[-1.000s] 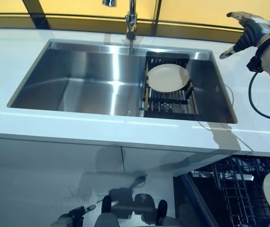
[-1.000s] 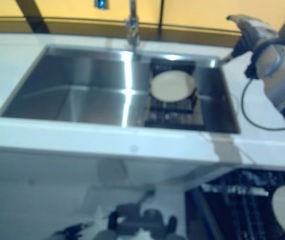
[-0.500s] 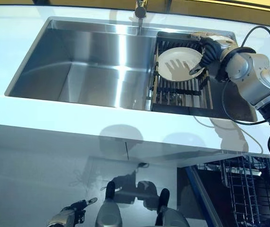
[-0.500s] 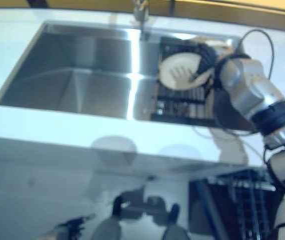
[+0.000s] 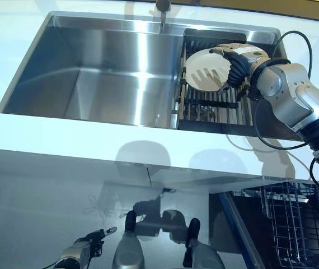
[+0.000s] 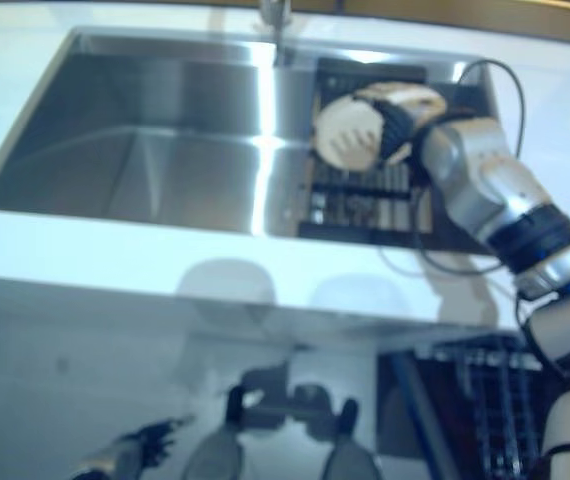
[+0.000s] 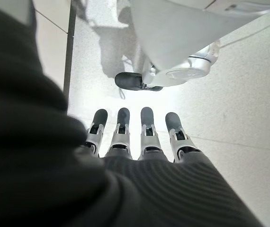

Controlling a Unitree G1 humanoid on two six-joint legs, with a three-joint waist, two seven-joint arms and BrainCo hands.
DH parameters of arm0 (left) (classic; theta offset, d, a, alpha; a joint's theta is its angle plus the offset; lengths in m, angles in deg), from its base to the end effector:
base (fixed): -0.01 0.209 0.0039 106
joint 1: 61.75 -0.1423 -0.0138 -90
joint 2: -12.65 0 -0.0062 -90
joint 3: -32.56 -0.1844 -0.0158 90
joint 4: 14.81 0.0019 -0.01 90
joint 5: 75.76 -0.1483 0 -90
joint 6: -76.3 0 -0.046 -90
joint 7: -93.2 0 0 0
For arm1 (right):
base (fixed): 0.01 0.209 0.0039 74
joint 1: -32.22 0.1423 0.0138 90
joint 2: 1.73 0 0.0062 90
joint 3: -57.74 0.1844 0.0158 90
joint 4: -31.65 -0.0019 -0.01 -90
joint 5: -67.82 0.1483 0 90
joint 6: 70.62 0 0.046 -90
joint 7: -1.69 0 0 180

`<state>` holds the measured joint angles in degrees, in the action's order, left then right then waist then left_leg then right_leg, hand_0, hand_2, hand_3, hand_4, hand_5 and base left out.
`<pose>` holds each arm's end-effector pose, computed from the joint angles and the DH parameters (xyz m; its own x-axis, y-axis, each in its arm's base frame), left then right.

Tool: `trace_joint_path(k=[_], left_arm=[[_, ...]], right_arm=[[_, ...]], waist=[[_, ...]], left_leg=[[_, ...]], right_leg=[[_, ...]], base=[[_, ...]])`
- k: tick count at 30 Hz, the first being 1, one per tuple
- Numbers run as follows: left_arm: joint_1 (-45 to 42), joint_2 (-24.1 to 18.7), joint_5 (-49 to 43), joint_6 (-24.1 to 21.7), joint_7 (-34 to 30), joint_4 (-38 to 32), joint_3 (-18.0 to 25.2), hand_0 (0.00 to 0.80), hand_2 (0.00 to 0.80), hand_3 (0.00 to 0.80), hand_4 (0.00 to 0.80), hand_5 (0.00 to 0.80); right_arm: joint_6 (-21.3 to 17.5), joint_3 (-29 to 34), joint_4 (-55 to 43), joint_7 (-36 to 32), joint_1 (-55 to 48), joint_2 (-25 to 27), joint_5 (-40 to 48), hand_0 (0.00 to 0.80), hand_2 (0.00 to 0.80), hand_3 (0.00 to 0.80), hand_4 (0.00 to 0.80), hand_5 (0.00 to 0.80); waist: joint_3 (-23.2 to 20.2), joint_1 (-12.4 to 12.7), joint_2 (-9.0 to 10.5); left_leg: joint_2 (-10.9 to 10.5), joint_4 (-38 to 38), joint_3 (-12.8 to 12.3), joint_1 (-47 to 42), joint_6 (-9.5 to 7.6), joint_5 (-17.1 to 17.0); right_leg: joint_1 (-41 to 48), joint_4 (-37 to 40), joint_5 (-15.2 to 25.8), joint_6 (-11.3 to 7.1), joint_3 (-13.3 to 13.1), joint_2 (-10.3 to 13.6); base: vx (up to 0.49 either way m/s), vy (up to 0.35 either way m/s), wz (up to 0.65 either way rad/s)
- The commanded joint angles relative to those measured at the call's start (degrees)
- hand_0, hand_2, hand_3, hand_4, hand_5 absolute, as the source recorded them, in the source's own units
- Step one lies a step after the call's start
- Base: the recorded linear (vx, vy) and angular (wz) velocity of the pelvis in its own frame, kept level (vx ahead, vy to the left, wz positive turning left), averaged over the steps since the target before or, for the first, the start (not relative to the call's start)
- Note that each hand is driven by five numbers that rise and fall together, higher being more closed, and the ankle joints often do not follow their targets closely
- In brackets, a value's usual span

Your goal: Take plates into dishwasher

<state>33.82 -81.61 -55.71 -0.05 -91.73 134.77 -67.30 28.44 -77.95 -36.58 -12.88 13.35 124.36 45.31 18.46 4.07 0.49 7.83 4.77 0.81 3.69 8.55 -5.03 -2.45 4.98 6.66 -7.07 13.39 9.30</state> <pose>0.1342 0.2513 -0.0974 0.3831 0.1122 -0.9169 -0.0873 0.9926 0.0850 0.3390 -0.1846 0.2920 0.9665 0.2491 0.0622 0.0888 -0.0971 -0.9913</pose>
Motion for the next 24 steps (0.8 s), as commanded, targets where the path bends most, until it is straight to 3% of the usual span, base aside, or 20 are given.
trace_joint_path(k=[1, 24], left_arm=[[2.4, -1.3, 1.3, 0.7, 0.6, 1.5, -1.8, 0.000, 0.000, 0.000, 0.000, 0.000], [3.7, -0.9, 3.2, 1.0, 1.0, 0.6, -2.2, 0.000, 0.000, 0.000, 0.000, 0.000]], right_arm=[[-1.8, -2.8, -2.9, 0.2, 3.8, 0.4, -4.9, 0.000, 0.000, 0.000, 0.000, 0.000], [-2.6, -6.3, -6.2, -3.9, 3.5, -0.5, -18.5, 0.000, 0.000, 0.000, 0.000, 0.000]], waist=[[-0.2, 1.2, 2.54], [3.3, 2.0, 1.92]], left_leg=[[-0.2, 0.2, -3.2, -0.2, -1.90, -0.6], [-0.8, 0.2, -3.3, 2.2, -2.11, -1.2]], right_leg=[[0.1, 0.0, 0.3, -3.33, -2.0, 3.4], [-2.1, 0.0, 0.8, -3.55, -1.6, 3.7]], base=[[0.000, 0.000, 0.00], [-0.001, 0.000, 0.00]])
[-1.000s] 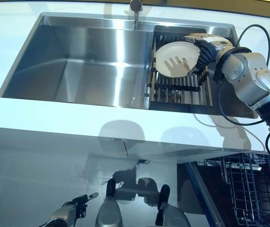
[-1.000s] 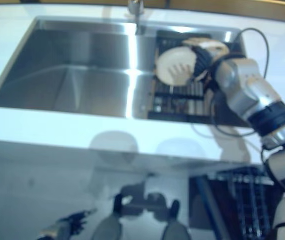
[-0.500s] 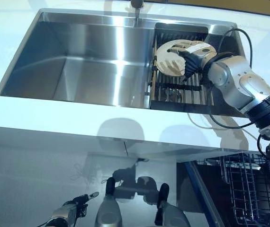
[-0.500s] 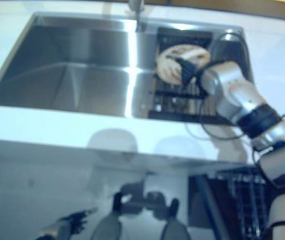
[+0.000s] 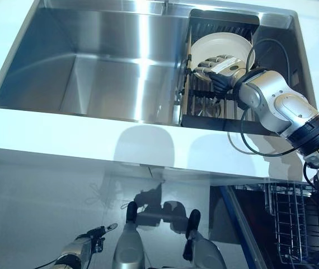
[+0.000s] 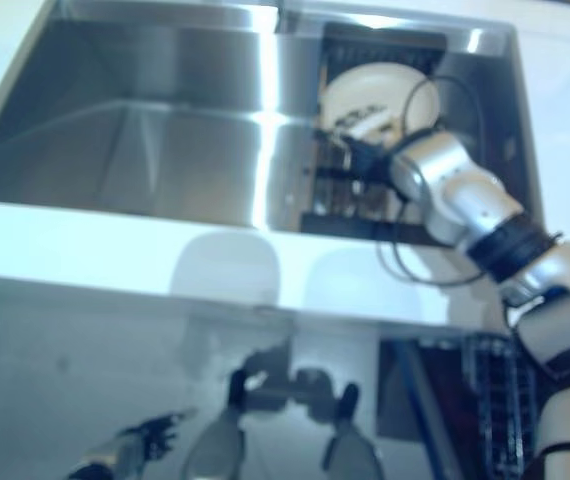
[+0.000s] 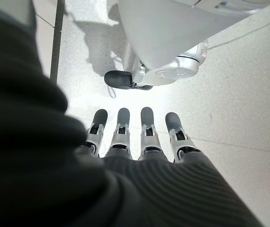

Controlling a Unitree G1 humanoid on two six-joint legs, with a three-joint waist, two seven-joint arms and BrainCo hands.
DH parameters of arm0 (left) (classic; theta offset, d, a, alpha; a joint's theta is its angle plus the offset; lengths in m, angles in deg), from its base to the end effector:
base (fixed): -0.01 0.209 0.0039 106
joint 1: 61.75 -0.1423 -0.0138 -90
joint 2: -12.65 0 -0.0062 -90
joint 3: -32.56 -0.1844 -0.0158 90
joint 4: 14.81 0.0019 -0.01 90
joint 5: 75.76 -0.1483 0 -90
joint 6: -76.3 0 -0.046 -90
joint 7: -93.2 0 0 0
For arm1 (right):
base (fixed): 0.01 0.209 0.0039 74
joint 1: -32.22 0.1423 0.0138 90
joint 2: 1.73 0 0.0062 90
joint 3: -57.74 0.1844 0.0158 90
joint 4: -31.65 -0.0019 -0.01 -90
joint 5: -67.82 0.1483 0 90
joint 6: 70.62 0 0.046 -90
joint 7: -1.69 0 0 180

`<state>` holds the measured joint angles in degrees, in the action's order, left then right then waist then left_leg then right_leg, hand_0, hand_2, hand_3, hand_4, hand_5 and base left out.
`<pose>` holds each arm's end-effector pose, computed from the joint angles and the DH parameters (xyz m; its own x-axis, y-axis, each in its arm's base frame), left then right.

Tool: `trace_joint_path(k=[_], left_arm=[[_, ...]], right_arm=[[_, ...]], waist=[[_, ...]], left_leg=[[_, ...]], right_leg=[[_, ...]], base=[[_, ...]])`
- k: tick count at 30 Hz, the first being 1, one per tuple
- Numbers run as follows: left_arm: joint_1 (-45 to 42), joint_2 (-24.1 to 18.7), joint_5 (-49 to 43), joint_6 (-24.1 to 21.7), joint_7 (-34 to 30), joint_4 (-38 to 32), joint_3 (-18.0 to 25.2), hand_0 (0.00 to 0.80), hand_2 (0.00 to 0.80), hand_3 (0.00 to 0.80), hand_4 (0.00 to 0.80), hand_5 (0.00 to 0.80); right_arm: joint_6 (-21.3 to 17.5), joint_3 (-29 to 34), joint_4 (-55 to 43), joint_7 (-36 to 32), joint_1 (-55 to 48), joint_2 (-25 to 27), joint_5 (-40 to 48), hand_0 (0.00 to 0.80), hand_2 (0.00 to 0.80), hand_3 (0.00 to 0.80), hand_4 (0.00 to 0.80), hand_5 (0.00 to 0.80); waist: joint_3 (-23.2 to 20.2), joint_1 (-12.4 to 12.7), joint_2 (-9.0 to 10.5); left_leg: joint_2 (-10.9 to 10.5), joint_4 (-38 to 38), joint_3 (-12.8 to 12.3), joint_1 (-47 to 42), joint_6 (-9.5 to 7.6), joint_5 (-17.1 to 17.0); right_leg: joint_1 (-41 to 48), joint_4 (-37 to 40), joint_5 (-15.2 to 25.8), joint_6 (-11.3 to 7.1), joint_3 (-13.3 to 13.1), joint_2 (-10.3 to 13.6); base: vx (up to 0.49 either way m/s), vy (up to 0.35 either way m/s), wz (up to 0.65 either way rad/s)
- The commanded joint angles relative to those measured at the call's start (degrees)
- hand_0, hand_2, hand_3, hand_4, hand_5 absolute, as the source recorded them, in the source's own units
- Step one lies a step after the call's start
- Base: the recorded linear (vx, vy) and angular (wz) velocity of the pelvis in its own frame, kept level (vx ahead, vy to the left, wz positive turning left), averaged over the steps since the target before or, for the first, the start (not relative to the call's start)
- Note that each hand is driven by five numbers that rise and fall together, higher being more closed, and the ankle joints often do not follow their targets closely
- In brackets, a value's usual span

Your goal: Take plates into dishwasher

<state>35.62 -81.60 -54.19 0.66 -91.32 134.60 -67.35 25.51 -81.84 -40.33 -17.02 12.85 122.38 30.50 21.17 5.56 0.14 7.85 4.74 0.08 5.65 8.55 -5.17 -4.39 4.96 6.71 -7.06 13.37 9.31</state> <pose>0.1456 0.2495 -0.0934 0.4046 0.1077 -0.9081 -0.1040 0.9920 0.0713 0.3356 -0.1582 0.2773 0.9500 0.3117 -0.0200 0.1074 -0.3862 -0.9162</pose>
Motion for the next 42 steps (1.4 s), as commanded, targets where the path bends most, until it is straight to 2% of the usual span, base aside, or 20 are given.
trace_joint_path(k=[1, 14, 29, 42], left_arm=[[2.0, -1.0, 1.7, 0.4, 0.6, 0.7, -2.1, 0.000, 0.000, 0.000, 0.000, 0.000], [2.5, -1.1, 2.8, 0.6, 0.6, 0.7, -2.0, 0.000, 0.000, 0.000, 0.000, 0.000], [3.6, -1.2, 3.9, 1.6, 1.3, 0.9, -2.3, 0.000, 0.000, 0.000, 0.000, 0.000], [3.3, -1.6, 4.2, 1.6, 0.5, 1.3, -2.4, 0.000, 0.000, 0.000, 0.000, 0.000]], right_arm=[[0.3, -2.4, -2.2, 0.4, 3.8, 1.6, -5.0, 0.000, 0.000, 0.000, 0.000, 0.000], [1.8, -2.5, 2.9, 1.8, 4.8, 2.0, -9.1, 0.000, 0.000, 0.000, 0.000, 0.000], [4.3, -4.0, 9.8, 5.5, 8.7, 3.3, -6.6, 0.000, 0.000, 0.000, 0.000, 0.000], [4.4, -6.5, 13.0, 7.6, 13.2, 5.0, -6.3, 0.000, 0.000, 0.000, 0.000, 0.000]], waist=[[0.8, 0.5, 2.20], [1.8, 0.5, 2.08], [1.5, 0.4, 2.71], [1.3, 0.4, 2.67]], left_leg=[[-0.8, 0.3, -2.6, 0.4, -2.12, -1.1], [-1.2, 0.3, -2.2, 1.1, -2.30, -1.1], [-1.3, 0.3, -2.0, 0.8, -2.42, -0.7], [-1.5, 0.3, -1.8, 1.0, -2.40, -0.6]], right_leg=[[-0.3, 0.0, 0.8, -3.60, -1.6, 3.7], [-1.3, 0.0, 1.0, -3.65, -2.0, 3.5], [-1.4, 0.0, 1.0, -3.52, -2.7, 3.2], [-1.6, 0.0, 1.0, -3.52, -2.8, 3.1]], base=[[0.000, 0.000, 0.00], [0.000, 0.000, 0.00], [0.000, 0.000, 0.00], [0.000, 0.000, 0.00]])
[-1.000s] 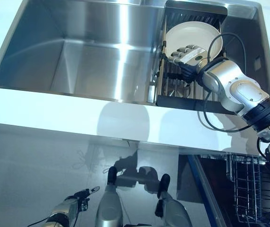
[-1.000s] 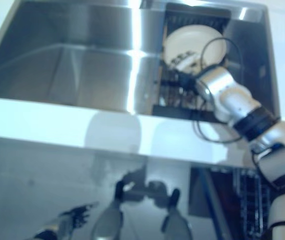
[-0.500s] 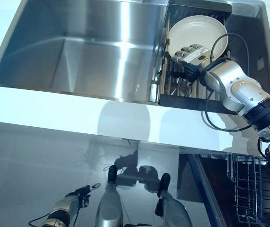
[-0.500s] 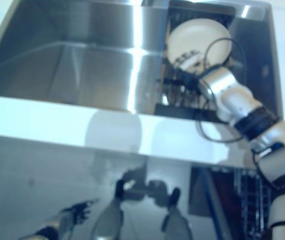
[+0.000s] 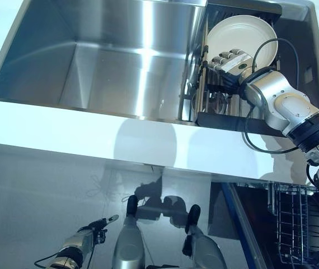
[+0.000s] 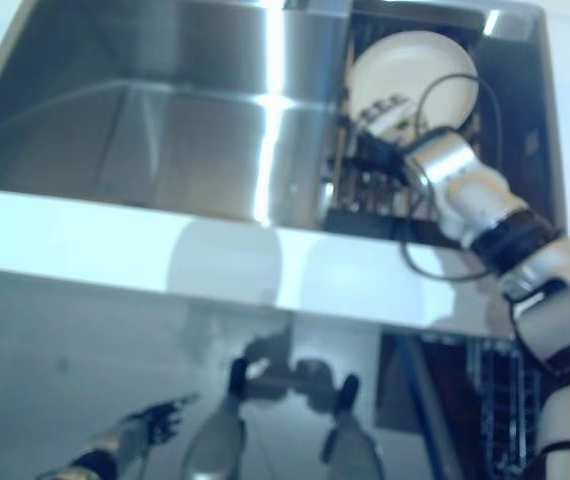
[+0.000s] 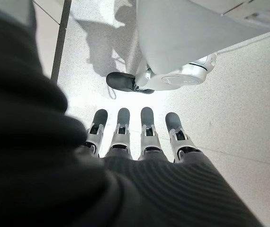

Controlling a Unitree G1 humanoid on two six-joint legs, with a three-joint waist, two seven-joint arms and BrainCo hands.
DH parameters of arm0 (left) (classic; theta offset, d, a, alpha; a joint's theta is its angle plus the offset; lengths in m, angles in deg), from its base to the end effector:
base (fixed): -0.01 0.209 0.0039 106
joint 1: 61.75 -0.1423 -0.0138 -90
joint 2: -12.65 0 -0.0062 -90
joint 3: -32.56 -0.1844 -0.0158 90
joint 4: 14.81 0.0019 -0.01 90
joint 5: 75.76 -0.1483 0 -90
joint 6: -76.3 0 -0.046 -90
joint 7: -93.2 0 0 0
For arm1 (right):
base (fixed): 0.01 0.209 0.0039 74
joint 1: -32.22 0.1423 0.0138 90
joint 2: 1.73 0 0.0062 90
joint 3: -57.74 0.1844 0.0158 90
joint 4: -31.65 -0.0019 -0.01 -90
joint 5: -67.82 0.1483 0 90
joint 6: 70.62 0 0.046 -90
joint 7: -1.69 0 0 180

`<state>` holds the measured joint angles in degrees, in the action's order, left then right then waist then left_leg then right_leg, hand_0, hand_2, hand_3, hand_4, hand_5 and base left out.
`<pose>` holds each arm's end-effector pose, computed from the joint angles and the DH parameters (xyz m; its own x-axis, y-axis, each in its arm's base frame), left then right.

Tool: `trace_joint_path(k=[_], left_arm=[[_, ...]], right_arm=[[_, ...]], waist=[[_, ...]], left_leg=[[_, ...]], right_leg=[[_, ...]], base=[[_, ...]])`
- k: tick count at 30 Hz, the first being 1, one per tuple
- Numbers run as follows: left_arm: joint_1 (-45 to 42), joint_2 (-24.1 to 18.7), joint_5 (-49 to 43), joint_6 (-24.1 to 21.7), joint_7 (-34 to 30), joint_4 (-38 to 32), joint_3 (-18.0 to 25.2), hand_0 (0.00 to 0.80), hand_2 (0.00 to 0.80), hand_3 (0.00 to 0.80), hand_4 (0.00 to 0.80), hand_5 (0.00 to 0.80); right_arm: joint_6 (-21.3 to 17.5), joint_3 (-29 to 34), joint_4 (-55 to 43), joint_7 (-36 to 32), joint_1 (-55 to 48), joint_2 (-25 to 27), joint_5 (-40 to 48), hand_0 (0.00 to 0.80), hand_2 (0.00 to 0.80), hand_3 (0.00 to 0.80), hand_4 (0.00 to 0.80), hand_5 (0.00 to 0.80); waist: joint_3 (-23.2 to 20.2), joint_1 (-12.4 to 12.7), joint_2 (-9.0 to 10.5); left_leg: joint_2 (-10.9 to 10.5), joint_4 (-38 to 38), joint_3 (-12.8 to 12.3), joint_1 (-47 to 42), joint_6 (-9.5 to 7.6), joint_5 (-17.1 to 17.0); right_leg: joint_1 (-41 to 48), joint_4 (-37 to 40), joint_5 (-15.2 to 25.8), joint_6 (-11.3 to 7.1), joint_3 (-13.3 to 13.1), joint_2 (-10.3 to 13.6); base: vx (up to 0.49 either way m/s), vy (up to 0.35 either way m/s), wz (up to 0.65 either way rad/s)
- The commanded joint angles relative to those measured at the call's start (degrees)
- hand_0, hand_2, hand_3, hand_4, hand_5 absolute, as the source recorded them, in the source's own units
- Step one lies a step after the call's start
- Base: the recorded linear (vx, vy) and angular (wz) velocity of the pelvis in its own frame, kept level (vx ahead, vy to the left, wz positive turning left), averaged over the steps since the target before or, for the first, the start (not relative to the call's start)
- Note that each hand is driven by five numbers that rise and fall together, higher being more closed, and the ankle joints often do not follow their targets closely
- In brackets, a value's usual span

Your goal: Take plates into dishwasher

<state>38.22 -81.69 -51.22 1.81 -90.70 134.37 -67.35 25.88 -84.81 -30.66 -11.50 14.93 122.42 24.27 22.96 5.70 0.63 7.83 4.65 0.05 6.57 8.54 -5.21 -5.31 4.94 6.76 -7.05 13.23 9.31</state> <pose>0.1617 0.2472 -0.0868 0.4344 0.0988 -0.8953 -0.1383 0.9895 0.0421 0.3497 -0.1812 0.2738 0.9816 0.1853 0.0462 0.1328 -0.4885 -0.8624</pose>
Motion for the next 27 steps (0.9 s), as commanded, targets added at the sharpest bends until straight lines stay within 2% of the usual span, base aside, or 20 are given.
trace_joint_path(k=[1, 7, 8, 9, 10, 16, 27], left_arm=[[0.7, -1.6, 1.2, 0.4, -0.2, 1.6, -2.4, 0.000, 0.000, 0.000, 0.000, 0.000], [0.6, -1.6, 1.3, 0.4, -0.1, 1.6, -2.6, 0.000, 0.000, 0.000, 0.000, 0.000], [0.6, -1.6, 1.2, 0.4, -0.1, 1.6, -2.5, 0.000, 0.000, 0.000, 0.000, 0.000], [0.6, -1.6, 1.2, 0.4, -0.1, 1.6, -2.5, 0.000, 0.000, 0.000, 0.000, 0.000], [0.6, -1.6, 1.3, 0.5, -0.1, 1.6, -2.5, 0.000, 0.000, 0.000, 0.000, 0.000], [0.7, -1.8, 1.9, 1.0, -0.1, 1.4, -2.5, 0.000, 0.000, 0.000, 0.000, 0.000], [1.1, -1.7, 2.3, 0.6, 0.1, 2.1, -2.7, 0.000, 0.000, 0.000, 0.000, 0.000]], right_arm=[[4.0, -3.6, 3.4, 2.2, 11.2, 5.0, -0.1, 0.000, 0.000, 0.000, 0.000, 0.000], [3.0, -4.5, 4.0, 0.9, 12.1, 5.5, -3.7, 0.000, 0.000, 0.000, 0.000, 0.000], [3.0, -4.8, 4.1, 0.7, 12.3, 5.6, -4.1, 0.455, 0.455, 0.455, 0.455, 0.455], [3.0, -4.9, 4.1, 0.8, 12.4, 5.7, -4.4, 0.590, 0.590, 0.590, 0.590, 0.590], [3.1, -5.1, 4.1, 0.8, 12.5, 5.8, -4.8, 0.800, 0.800, 0.800, 0.800, 0.800], [3.4, -5.6, 4.8, -0.6, 13.4, 6.2, -7.4, 0.800, 0.800, 0.800, 0.800, 0.800], [4.7, -5.8, 6.2, 1.2, 13.6, 6.3, -11.4, 0.800, 0.800, 0.800, 0.800, 0.800]], waist=[[-0.6, 0.2, 2.21], [-1.2, 0.1, 2.58], [-1.2, 0.1, 2.65], [-1.2, 0.1, 2.68], [-1.2, 0.1, 2.72], [-1.2, 0.1, 3.04], [-0.8, -0.1, 2.61]], left_leg=[[-1.5, 0.4, -1.8, 0.1, -2.39, -0.6], [-1.5, 0.4, -1.8, -0.3, -2.57, -0.3], [-1.5, 0.4, -1.8, -0.3, -2.57, -0.2], [-1.5, 0.4, -1.8, -0.3, -2.57, -0.2], [-1.5, 0.4, -1.8, -0.4, -2.57, -0.2], [-1.3, 0.4, -1.9, -0.1, -2.46, -0.3], [-1.4, 0.4, -1.9, 0.3, -2.53, -0.3]], right_leg=[[-0.7, 0.1, 0.9, -3.53, -2.6, 3.1], [-0.4, 0.1, 0.8, -3.50, -2.7, 3.0], [-0.4, 0.1, 0.8, -3.50, -2.8, 3.0], [-0.3, 0.1, 0.8, -3.50, -2.8, 3.0], [-0.3, 0.1, 0.8, -3.49, -2.8, 3.0], [-0.6, 0.1, 0.8, -3.54, -3.0, 2.8], [-1.1, 0.1, 0.9, -3.52, -3.0, 2.9]], base=[[0.000, 0.000, 0.00], [0.006, 0.000, 0.00], [0.000, 0.000, 0.00], [0.000, 0.000, 0.00], [0.000, 0.000, 0.00], [0.005, -0.001, 0.00], [0.000, 0.000, 0.00]])
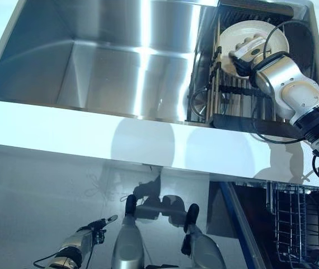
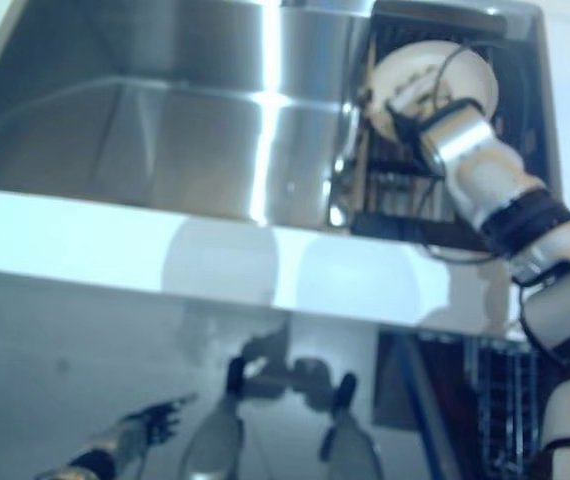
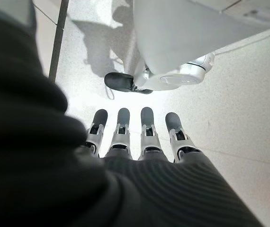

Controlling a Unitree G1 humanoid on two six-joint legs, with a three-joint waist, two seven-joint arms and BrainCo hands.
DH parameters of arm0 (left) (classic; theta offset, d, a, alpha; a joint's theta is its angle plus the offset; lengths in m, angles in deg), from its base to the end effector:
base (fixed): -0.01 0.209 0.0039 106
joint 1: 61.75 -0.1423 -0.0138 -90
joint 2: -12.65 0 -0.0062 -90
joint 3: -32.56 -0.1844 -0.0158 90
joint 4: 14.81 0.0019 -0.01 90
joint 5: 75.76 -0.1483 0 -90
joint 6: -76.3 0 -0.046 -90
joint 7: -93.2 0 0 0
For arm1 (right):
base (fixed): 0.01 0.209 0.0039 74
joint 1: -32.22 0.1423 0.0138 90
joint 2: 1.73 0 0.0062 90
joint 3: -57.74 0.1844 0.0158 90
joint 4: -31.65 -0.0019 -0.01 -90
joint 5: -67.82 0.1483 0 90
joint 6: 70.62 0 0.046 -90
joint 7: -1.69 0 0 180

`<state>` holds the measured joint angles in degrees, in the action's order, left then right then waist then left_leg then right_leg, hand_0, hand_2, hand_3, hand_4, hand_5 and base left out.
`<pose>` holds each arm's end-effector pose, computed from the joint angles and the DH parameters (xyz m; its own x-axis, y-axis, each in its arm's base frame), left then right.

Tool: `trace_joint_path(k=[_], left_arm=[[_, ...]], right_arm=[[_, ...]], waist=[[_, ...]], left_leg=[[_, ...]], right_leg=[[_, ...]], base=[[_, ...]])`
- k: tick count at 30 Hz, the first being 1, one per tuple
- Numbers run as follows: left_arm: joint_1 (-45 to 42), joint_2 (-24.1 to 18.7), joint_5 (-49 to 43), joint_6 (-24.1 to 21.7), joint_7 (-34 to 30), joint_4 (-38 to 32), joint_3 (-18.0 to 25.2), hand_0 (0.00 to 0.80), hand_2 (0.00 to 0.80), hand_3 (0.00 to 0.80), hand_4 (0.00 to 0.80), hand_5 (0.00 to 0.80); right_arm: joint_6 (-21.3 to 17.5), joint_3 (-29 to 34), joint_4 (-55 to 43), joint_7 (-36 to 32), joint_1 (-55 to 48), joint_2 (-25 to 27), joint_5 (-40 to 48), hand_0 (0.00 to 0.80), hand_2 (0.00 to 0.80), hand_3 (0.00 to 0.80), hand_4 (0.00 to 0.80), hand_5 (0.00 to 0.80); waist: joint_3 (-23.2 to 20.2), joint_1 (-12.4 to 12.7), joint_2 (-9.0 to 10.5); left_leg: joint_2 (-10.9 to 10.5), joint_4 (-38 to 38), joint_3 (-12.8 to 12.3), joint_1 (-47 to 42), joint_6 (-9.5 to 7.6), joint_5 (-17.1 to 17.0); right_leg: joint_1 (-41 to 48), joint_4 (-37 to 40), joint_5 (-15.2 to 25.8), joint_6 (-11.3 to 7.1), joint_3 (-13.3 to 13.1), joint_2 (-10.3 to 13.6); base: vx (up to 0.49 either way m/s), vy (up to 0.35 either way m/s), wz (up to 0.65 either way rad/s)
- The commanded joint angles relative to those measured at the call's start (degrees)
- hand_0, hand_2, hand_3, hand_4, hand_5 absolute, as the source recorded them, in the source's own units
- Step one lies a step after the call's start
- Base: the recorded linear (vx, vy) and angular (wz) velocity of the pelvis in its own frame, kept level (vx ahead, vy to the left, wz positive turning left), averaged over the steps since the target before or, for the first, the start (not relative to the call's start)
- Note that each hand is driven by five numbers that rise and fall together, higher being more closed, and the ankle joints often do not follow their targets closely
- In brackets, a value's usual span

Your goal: Take plates into dishwasher

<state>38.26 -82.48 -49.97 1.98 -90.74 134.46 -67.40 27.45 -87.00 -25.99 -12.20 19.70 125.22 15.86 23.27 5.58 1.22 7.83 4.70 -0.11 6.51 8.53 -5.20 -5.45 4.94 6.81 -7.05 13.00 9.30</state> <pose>0.1615 0.2516 -0.0854 0.4334 0.1055 -0.8950 -0.1561 0.9869 0.0407 0.3506 -0.2016 0.2986 0.9902 0.0438 0.1330 0.1302 -0.6377 -0.7592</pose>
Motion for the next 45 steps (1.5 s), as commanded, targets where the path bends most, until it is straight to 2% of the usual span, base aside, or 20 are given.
trace_joint_path(k=[1, 11, 19, 20, 21, 22, 23, 33, 45], left_arm=[[1.2, -1.0, 1.1, 0.5, 0.0, 2.0, -2.7, 0.000, 0.000, 0.000, 0.000, 0.000], [1.2, -1.0, 0.8, 0.1, -0.6, 2.4, -2.7, 0.000, 0.000, 0.000, 0.000, 0.000], [0.9, -1.0, 0.6, 0.3, -0.7, 1.9, -2.4, 0.000, 0.000, 0.000, 0.000, 0.000], [0.9, -1.0, 0.7, 0.4, -0.7, 1.9, -2.5, 0.000, 0.000, 0.000, 0.000, 0.000], [0.9, -1.0, 0.8, 0.4, -0.8, 1.9, -2.6, 0.000, 0.000, 0.000, 0.000, 0.000], [1.0, -1.0, 0.8, 0.4, -0.8, 1.9, -2.6, 0.000, 0.000, 0.000, 0.000, 0.000], [1.1, -1.0, 0.9, 0.5, -0.7, 1.9, -2.7, 0.000, 0.000, 0.000, 0.000, 0.000], [1.4, -1.0, 0.7, 0.4, -1.3, 2.4, -2.5, 0.000, 0.000, 0.000, 0.000, 0.000], [1.8, -0.8, 0.6, 0.3, -1.3, 2.4, -2.6, 0.000, 0.000, 0.000, 0.000, 0.000]], right_arm=[[3.1, -3.5, 1.7, 1.9, 8.9, 3.5, -3.2, 0.800, 0.800, 0.800, 0.800, 0.800], [3.5, -3.4, 2.0, 3.5, 9.4, 4.1, -1.3, 0.800, 0.800, 0.800, 0.800, 0.800], [1.6, -2.2, 0.0, 3.4, 7.7, 4.7, 1.3, 0.800, 0.800, 0.800, 0.800, 0.800], [1.4, -2.2, -0.4, 3.5, 7.3, 4.7, 1.1, 0.511, 0.511, 0.511, 0.511, 0.511], [1.1, -2.1, -0.6, 3.6, 7.0, 4.6, 1.1, 0.154, 0.154, 0.154, 0.154, 0.154], [1.1, -2.1, -0.6, 3.6, 6.9, 4.6, 1.1, 0.047, 0.047, 0.047, 0.047, 0.047], [0.8, -2.0, -0.6, 3.7, 6.7, 4.5, 1.1, 0.000, 0.000, 0.000, 0.000, 0.000], [-2.3, -1.7, -1.9, 2.8, 4.9, 4.1, 0.7, 0.000, 0.000, 0.000, 0.000, 0.000], [-3.8, -1.3, -1.9, 1.5, 3.2, 3.9, -2.0, 0.000, 0.000, 0.000, 0.000, 0.000]], waist=[[-1.1, 0.0, 1.99], [-2.0, -0.4, 2.22], [-2.8, -0.7, 2.69], [-2.8, -0.7, 2.64], [-2.7, -0.7, 2.55], [-2.6, -0.7, 2.54], [-2.5, -0.6, 2.45], [-1.8, -0.7, 1.87], [-0.6, -0.8, 2.05]], left_leg=[[-1.5, 0.3, -1.8, 0.4, -2.54, -0.3], [-1.4, 0.3, -2.0, -0.2, -2.61, 0.1], [-1.1, 0.3, -2.2, -0.8, -2.57, 0.2], [-1.1, 0.3, -2.3, -0.8, -2.58, 0.2], [-1.1, 0.3, -2.3, -0.8, -2.59, 0.2], [-1.1, 0.3, -2.3, -0.8, -2.59, 0.2], [-1.1, 0.3, -2.4, -0.7, -2.57, 0.2], [-1.3, 0.3, -2.4, -0.2, -2.56, 0.0], [-1.0, 0.3, -2.8, 0.3, -2.54, -0.3]], right_leg=[[-0.9, 0.1, 0.8, -3.55, -2.8, 2.9], [-0.6, 0.1, 0.6, -3.47, -3.0, 2.7], [-0.1, 0.1, 0.4, -3.45, -3.1, 2.5], [-0.1, 0.1, 0.4, -3.47, -3.2, 2.5], [-0.2, 0.1, 0.4, -3.47, -3.2, 2.5], [-0.2, 0.1, 0.5, -3.47, -3.2, 2.5], [-0.3, 0.1, 0.5, -3.48, -3.2, 2.5], [-0.8, 0.1, 0.6, -3.49, -2.9, 2.7], [-1.4, 0.1, 0.9, -3.51, -2.9, 2.7]], base=[[0.000, 0.000, 0.00], [0.001, -0.001, -0.01], [0.009, -0.009, -0.05], [-0.001, -0.009, -0.03], [0.000, 0.000, 0.00], [0.000, 0.000, 0.00], [0.000, 0.000, 0.00], [0.000, 0.000, 0.00], [0.000, 0.000, 0.00]])
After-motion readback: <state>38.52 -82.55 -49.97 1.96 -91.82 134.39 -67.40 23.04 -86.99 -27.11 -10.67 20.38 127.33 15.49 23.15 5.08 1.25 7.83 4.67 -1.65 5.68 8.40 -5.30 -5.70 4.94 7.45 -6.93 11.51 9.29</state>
